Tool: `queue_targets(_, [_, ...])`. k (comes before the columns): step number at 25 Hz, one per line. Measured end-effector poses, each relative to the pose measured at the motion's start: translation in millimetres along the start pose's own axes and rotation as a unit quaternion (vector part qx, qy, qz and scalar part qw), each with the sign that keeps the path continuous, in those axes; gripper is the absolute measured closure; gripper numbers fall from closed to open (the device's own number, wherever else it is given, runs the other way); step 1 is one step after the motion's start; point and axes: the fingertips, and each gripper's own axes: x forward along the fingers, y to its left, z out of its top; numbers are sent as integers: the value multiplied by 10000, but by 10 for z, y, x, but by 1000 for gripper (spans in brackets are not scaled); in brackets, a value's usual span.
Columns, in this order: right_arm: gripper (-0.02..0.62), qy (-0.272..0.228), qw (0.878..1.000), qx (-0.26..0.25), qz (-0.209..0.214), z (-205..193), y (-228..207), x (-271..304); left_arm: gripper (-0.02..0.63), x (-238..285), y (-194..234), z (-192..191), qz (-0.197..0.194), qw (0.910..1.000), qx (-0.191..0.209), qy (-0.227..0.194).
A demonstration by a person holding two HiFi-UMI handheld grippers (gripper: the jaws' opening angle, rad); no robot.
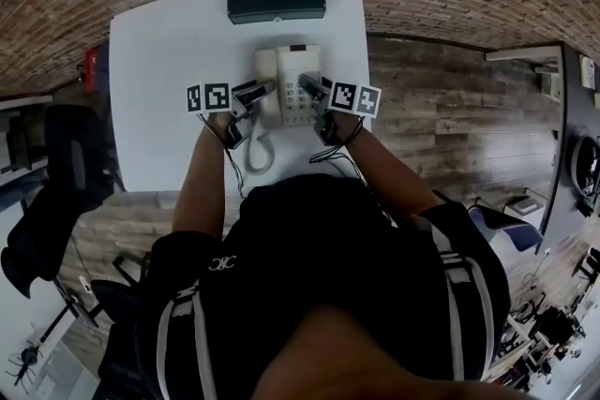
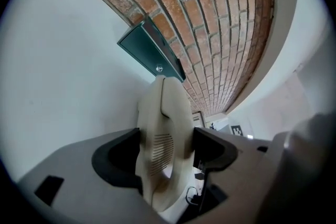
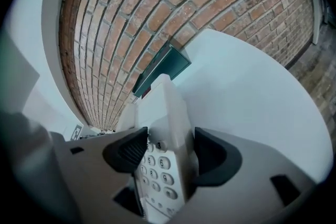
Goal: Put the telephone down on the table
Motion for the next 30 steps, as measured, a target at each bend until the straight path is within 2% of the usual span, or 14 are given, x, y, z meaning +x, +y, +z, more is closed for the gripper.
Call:
queue_targets(5, [359, -122, 9999, -53, 14, 19, -10, -43, 288, -30, 2, -11, 109, 9996, -9, -257])
queue_targets(8, [359, -511, 9985, -193, -95, 145, 9, -199, 289, -137, -6, -15, 481, 9971, 300, -505])
queue_targets(11, [360, -1005, 9933, -521, -239, 329, 64, -402, 290, -339, -40, 67, 906, 9893, 625, -956])
queue_targets(12, [362, -1132, 9913, -633, -240, 379, 104, -469, 322, -428, -81, 106, 1024, 9853, 750, -1140])
queue_targets(13, [374, -1237, 9895, -715, -215, 417, 158, -536, 453, -523, -143, 142, 1125, 9809, 881, -1323])
queue_targets(14, [447, -1348, 9878, -765, -172, 448, 223, -607, 548, -621, -225, 176, 1208, 9758, 1020, -1508])
queue_targets(15, [511, -1484, 9856, -803, -117, 478, 300, -684, 577, -716, -324, 209, 1282, 9701, 1177, -1690])
queue_targets(16, [542, -1638, 9828, -855, -51, 512, 388, -763, 592, -806, -437, 243, 1356, 9635, 1367, -1860])
queue_targets(18, [574, -1918, 9760, -1030, 100, 587, 591, -911, 601, -967, -689, 319, 1530, 9463, 1843, -2171])
queue_targets(21, [597, -2324, 9593, -1587, 235, 699, 944, -1126, 603, -1196, -1096, 429, 1804, 9128, 2570, -2610])
queue_targets(23, [597, -2747, 9359, -2200, 135, 810, 1209, -1335, 603, -1372, -1379, 488, 2056, 8860, 2970, -2907])
queue_targets(27, [597, -3615, 8774, -3148, -189, 1015, 1753, -1858, 603, -1735, -1991, 524, 2572, 8202, 3753, -3467])
queue_targets(28, [597, -3809, 8641, -3280, -241, 1055, 1885, -1990, 603, -1814, -2129, 517, 2596, 8089, 3857, -3600])
queue_targets(30, [597, -4136, 8400, -3496, -326, 1111, 2123, -2230, 603, -1943, -2351, 489, 2536, 7968, 3924, -3831])
